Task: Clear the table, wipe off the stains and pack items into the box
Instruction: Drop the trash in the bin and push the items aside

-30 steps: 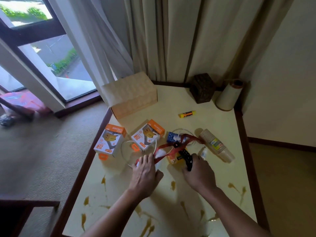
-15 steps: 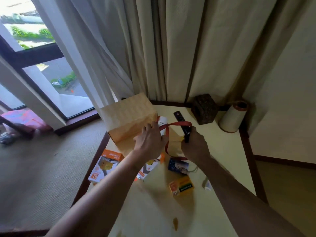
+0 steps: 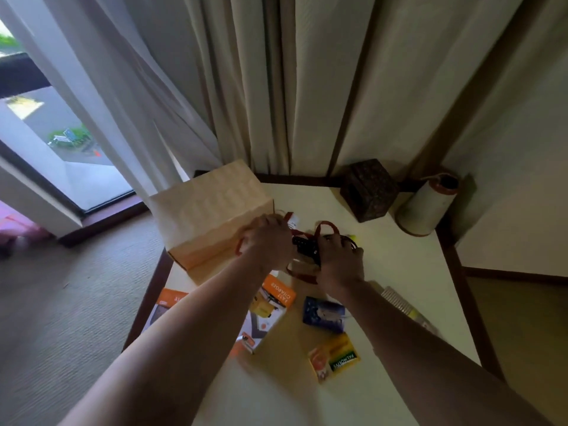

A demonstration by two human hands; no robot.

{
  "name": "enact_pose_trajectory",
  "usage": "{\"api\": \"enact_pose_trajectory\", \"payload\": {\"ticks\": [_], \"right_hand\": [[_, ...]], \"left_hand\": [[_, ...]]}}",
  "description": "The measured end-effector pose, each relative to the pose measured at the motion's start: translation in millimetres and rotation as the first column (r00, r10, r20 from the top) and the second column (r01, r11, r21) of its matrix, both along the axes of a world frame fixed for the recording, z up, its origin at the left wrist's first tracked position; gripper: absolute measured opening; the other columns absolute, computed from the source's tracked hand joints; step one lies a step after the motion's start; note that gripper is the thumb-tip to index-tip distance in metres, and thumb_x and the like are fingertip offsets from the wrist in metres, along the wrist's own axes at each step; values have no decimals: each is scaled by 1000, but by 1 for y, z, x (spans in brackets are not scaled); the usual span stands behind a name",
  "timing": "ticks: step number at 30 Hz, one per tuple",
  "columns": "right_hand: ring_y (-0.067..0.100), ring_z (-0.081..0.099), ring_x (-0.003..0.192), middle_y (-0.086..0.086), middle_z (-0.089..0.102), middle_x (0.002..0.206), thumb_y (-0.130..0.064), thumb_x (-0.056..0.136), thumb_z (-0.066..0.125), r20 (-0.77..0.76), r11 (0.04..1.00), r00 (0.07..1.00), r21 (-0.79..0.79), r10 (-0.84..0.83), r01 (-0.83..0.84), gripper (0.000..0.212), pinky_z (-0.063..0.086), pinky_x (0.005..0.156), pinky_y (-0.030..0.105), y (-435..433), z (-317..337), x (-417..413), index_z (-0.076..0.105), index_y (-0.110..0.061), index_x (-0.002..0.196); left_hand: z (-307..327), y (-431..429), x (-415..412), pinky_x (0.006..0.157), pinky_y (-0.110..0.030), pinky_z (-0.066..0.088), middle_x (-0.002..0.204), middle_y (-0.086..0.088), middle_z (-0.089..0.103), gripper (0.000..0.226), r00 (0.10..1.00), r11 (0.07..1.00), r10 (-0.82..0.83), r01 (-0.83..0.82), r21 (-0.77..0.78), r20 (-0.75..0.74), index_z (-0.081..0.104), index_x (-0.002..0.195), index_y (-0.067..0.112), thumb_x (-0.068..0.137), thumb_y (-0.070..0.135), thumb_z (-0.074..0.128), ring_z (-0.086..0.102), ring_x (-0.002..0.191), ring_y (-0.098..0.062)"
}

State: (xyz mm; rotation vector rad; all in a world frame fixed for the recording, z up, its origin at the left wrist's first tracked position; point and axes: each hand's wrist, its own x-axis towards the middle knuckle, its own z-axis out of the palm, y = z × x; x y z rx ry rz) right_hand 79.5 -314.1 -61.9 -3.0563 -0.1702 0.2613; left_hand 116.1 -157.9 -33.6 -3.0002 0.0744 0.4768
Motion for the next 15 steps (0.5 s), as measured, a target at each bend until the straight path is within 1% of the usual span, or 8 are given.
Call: {"api": "enact_pose_trajectory", "payload": {"ticks": [2,4,6,8,10,11,13,15], "right_hand": [[34,54,124,8,52,141,-53,85,57,13,992,999,120,-31,29,63,42,102,54,-3,4,-7,48,-22,139],[31,53,125,5,50,143,-42,86,61,17,959,996,272,-91,83,57,45,102,50,-13,9,-21,48,-23,138],[29,53,122,5,52,139,-28,88,63,38,904,981,396,-192,161,50,46,98,47,-30,14,-43,50,-21,135],[32,54,117,6,57,132,-21,81,65,80,867,954,445,-288,225,47,47,94,48,-53,14,-72,56,-20,127],[34,50,122,6,56,131,-28,69,63,73,853,931,432,-358,294,54,45,97,51,-75,13,-98,57,-21,122],[34,45,129,6,52,137,-32,64,61,43,850,925,413,-378,328,60,41,103,54,-85,11,-109,57,-24,123],[35,22,148,5,33,154,-36,60,62,-44,866,935,364,-353,344,68,24,115,58,-104,7,-128,54,-33,128],[34,-7,155,2,5,166,-39,63,62,-135,935,964,248,-227,255,77,9,121,61,-119,1,-144,46,-45,138]], "left_hand": [[-6,2,0,100,-66,46,150,-25,36,83,1000,996,12,-12,-84,4,24,154,2,94,46,60,39,134,-45],[-10,3,-1,109,-68,38,160,-23,20,98,999,985,43,-48,-165,-33,8,160,7,91,53,61,24,147,-46],[-4,-4,-12,115,-71,26,166,-21,5,106,998,988,26,-34,-151,-51,-5,162,11,91,62,56,9,153,-46],[8,-16,-39,114,-68,25,163,-21,12,95,995,988,-52,64,-138,88,5,161,12,93,58,52,15,152,-45],[16,-25,-75,111,-58,36,151,-19,33,72,947,944,-178,241,-226,267,34,152,17,91,51,53,34,141,-40],[16,-28,-95,108,-53,40,143,-14,41,61,931,899,-235,318,-300,281,46,142,20,90,50,53,42,133,-35],[11,-39,-137,105,-48,43,134,-8,45,57,926,843,-331,377,-383,184,52,133,25,86,57,53,46,126,-29],[-1,-52,-164,113,-52,34,145,-13,37,79,917,866,-395,392,-310,58,42,145,25,81,69,56,37,135,-35]]}}
